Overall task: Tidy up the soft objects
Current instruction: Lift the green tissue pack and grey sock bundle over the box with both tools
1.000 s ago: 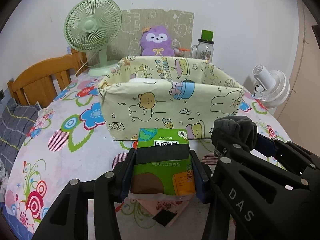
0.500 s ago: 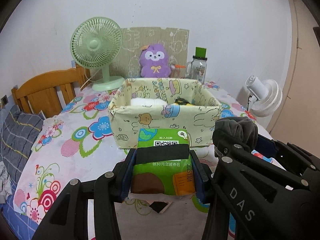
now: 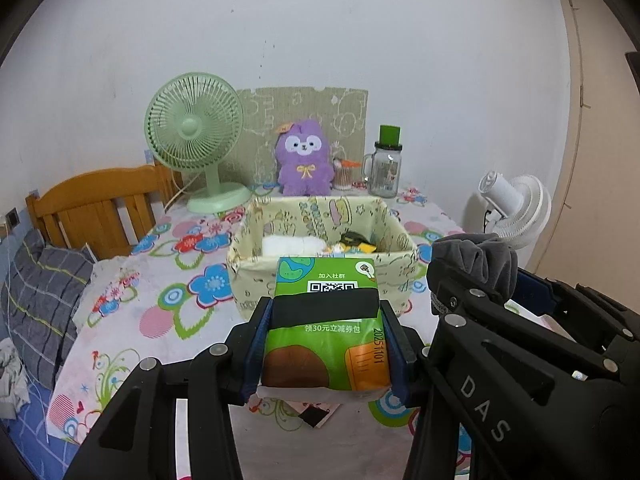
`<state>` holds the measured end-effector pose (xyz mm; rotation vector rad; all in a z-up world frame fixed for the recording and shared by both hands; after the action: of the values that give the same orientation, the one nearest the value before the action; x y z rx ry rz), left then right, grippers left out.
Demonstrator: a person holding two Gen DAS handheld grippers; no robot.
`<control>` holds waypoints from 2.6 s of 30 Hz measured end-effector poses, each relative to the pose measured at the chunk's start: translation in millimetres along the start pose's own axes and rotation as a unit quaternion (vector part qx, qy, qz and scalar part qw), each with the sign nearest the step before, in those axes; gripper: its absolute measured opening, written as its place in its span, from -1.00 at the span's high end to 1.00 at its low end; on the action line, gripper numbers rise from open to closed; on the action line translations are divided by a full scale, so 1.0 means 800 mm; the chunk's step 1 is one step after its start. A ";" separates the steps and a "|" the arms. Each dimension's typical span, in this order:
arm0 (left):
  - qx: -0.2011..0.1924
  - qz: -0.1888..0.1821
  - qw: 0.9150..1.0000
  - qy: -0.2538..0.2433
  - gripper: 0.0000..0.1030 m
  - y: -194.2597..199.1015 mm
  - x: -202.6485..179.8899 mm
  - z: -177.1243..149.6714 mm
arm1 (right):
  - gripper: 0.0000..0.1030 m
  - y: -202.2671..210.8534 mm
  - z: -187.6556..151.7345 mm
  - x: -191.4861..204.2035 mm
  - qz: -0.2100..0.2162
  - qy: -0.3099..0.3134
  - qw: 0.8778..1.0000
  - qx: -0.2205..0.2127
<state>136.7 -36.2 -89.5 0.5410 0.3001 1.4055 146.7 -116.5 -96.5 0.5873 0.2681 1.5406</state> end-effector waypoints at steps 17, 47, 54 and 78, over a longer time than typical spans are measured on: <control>-0.033 0.005 0.999 -0.004 0.00 0.033 0.002 0.055 | 0.11 0.037 0.055 0.007 0.003 0.001 0.999 -0.033; -0.030 0.013 0.999 -0.004 0.00 -0.024 0.034 0.111 | 0.11 -0.030 0.120 0.032 0.020 0.005 0.999 -0.028; -0.025 0.011 1.000 -0.004 0.00 -0.050 0.038 0.121 | 0.11 -0.059 0.132 0.034 0.022 0.006 0.999 -0.023; 0.013 -0.012 1.000 0.009 -0.02 -0.160 0.047 0.122 | 0.11 -0.168 0.138 0.029 0.019 0.003 1.000 0.021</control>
<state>300.2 -25.8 -70.1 0.5452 0.3393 1.3862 319.4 -104.6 -68.3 0.6238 0.2966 1.5778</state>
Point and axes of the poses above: each gripper's, at about its wrist camera, not at the fingertips, and y roughly against the way its jaws point, x to its left, z to its top, the point moved 10 cm from there along -y, roughly the way its jaws point, and after that the axes turned 9 degrees about -y, right-handed, at the moved point
